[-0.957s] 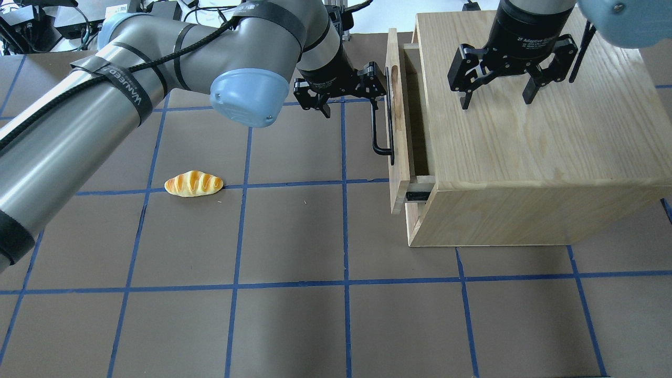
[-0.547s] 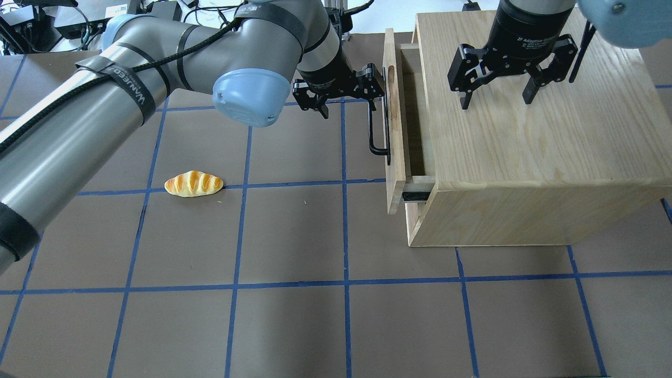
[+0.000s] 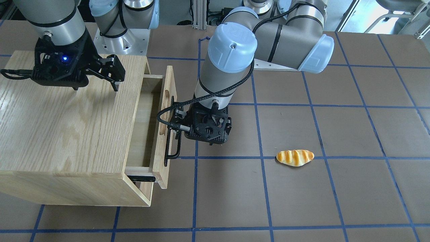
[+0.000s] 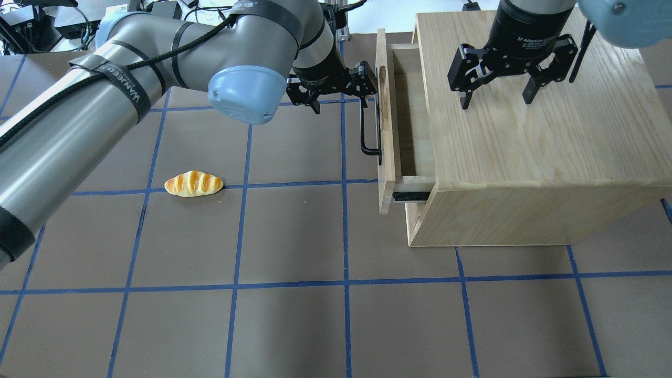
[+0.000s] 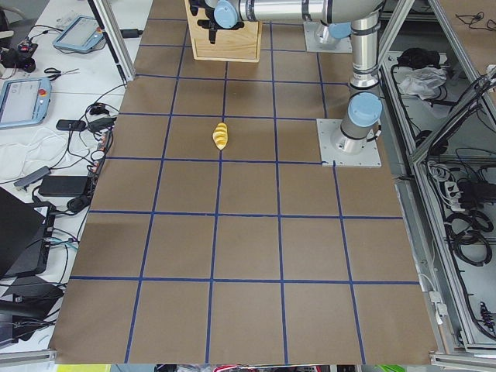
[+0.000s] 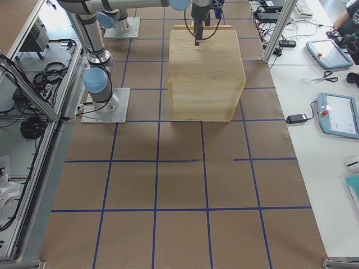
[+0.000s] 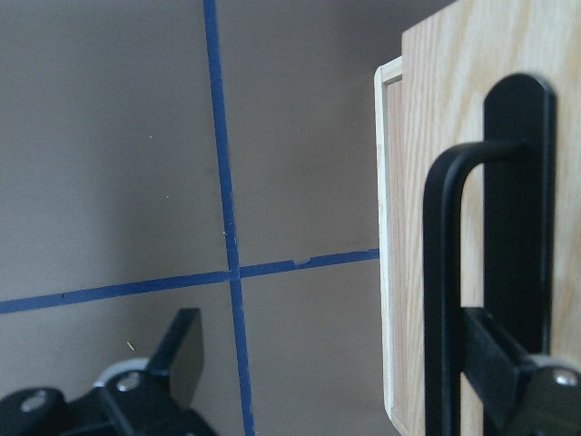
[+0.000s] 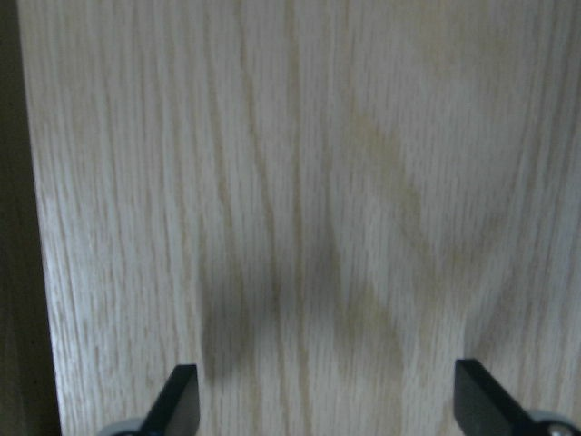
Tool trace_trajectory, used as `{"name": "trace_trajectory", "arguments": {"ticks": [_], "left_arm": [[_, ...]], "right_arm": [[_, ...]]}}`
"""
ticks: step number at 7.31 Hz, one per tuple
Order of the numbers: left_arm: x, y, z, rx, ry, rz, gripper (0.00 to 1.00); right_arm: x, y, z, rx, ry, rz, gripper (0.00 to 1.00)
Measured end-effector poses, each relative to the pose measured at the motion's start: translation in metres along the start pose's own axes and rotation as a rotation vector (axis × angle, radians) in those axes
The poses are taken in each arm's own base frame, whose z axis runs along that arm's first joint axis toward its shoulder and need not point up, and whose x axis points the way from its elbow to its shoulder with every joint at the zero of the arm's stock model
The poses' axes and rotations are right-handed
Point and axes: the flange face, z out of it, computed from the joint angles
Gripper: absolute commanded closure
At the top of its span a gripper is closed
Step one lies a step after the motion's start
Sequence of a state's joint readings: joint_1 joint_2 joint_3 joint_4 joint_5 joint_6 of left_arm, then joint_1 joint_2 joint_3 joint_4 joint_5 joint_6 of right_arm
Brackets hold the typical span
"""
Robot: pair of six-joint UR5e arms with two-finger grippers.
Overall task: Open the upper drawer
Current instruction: 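Keep pulling the drawer handle farther out with the left gripper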
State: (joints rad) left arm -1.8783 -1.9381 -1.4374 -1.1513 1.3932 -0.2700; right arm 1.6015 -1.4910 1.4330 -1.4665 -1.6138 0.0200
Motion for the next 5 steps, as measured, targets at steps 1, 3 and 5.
{"name": "trace_trajectory", "arguments": {"ticks": [1,3,5], "left_arm": [[-0.0019,-0.0005,-0.0001,0.001,-0.01,-0.001,0.0],[-0.0044,-0.0005,-0.0032,0.005,-0.025,0.003,0.0],[-0.0073,-0.0007,-0.0032,0.007,-0.046,0.018,0.0]], "right_arm": [[0.0,0.0,-0.0001,0.0,0.0,0.0,0.0],[0.0,0.0,0.0,0.0,0.0,-0.001,0.0],[0.0,0.0001,0.0005,-0.001,0.0,-0.001,0.0]]}}
